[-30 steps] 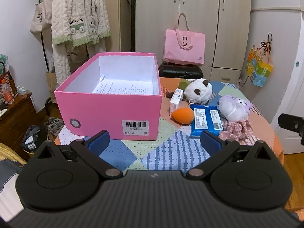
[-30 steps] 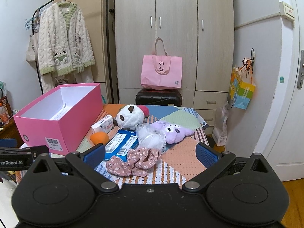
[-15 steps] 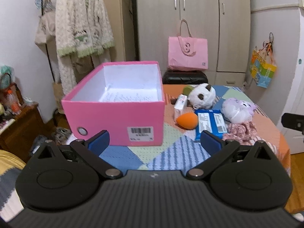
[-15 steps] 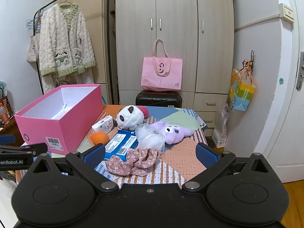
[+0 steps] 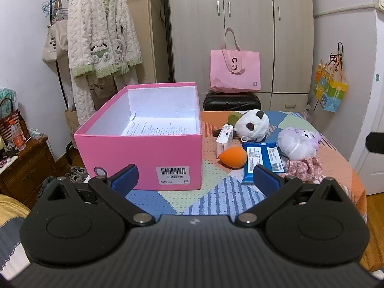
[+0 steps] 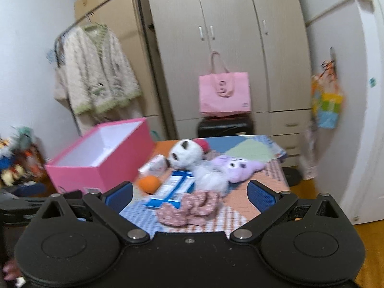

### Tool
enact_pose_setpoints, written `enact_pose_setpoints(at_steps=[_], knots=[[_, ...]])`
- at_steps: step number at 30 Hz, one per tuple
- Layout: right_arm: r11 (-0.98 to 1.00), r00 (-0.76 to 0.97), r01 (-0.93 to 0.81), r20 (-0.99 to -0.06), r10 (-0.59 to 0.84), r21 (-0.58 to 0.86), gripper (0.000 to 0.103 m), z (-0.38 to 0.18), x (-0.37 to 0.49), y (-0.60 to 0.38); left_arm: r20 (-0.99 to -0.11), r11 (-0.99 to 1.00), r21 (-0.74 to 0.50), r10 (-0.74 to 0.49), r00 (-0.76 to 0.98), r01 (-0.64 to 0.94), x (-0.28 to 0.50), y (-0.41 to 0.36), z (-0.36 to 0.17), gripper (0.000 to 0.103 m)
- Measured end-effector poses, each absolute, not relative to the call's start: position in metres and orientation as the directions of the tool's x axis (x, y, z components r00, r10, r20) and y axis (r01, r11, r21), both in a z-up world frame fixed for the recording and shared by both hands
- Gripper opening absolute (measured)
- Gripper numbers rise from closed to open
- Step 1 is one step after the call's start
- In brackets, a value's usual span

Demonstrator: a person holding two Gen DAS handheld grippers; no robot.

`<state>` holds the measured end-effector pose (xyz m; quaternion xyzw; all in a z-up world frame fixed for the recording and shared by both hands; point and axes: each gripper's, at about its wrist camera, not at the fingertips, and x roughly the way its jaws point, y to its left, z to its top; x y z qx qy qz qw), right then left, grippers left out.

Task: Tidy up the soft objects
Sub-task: 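Move both tools toward the pile of soft items on the table, then grasp the white mesh bath puff with the right gripper while the left gripper grasps the pink floral scrunchie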

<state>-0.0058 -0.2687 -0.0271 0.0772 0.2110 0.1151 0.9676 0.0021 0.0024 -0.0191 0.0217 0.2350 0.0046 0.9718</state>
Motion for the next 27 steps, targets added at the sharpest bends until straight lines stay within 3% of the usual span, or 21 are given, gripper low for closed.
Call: enact_pose_setpoints(at_steps=[11, 21, 27], knots=[[0.959, 0.910, -0.245, -0.308, 0.278, 0.140, 0.103, -0.050, 0.011, -0.276, -0.441, 0.983, -0.046, -0.180, 0.879, 0.179, 0.025, -0.022, -0.037, 0.103], [0.936, 0.865, -0.292, -0.364, 0.346, 0.195, 0.102, -0.070, 0.055, -0.295, -0.422, 0.943, 0.079, -0.263, 0.868, 0.324, 0.055, -0.069, -0.074, 0.100], [0.912, 0.818, -0.344, -0.405, 0.408, 0.222, 0.096, -0.080, 0.091, -0.306, -0.434, 0.884, 0.047, -0.402, 0.806, 0.466, 0.069, -0.092, -0.084, 0.100]])
